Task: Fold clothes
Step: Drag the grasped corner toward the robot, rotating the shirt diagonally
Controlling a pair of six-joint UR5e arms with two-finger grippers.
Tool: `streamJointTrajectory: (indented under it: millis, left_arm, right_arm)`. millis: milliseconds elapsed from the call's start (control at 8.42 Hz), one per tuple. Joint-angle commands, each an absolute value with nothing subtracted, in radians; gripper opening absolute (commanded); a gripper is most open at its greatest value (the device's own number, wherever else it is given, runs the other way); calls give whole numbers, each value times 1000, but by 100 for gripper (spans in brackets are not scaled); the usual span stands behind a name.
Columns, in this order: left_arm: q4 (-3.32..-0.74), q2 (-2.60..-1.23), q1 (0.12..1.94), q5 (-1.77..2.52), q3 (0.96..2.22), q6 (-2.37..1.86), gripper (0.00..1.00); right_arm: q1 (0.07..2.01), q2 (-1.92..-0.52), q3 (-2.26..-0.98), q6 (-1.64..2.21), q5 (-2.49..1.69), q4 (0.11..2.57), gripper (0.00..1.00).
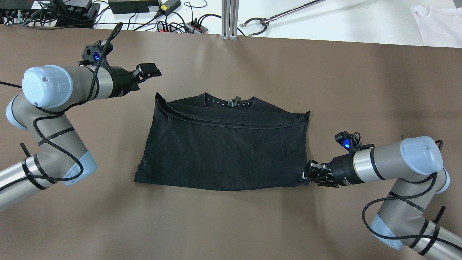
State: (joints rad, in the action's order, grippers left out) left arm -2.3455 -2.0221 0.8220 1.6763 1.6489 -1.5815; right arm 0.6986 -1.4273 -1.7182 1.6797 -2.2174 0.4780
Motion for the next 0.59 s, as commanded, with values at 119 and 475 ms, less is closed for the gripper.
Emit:
streamJointTrajectory:
  millis: [119,475]
  left_arm:
    - [-2345,-2019,819,1644,1649,-1591,100]
    - [-2347,-2017,811,1643,1651,-1594,100]
  right_arm:
    - [539,-1434,-1825,1735,-2263,476,0]
    - [454,-1428,-1855,1735,-2240,474,0]
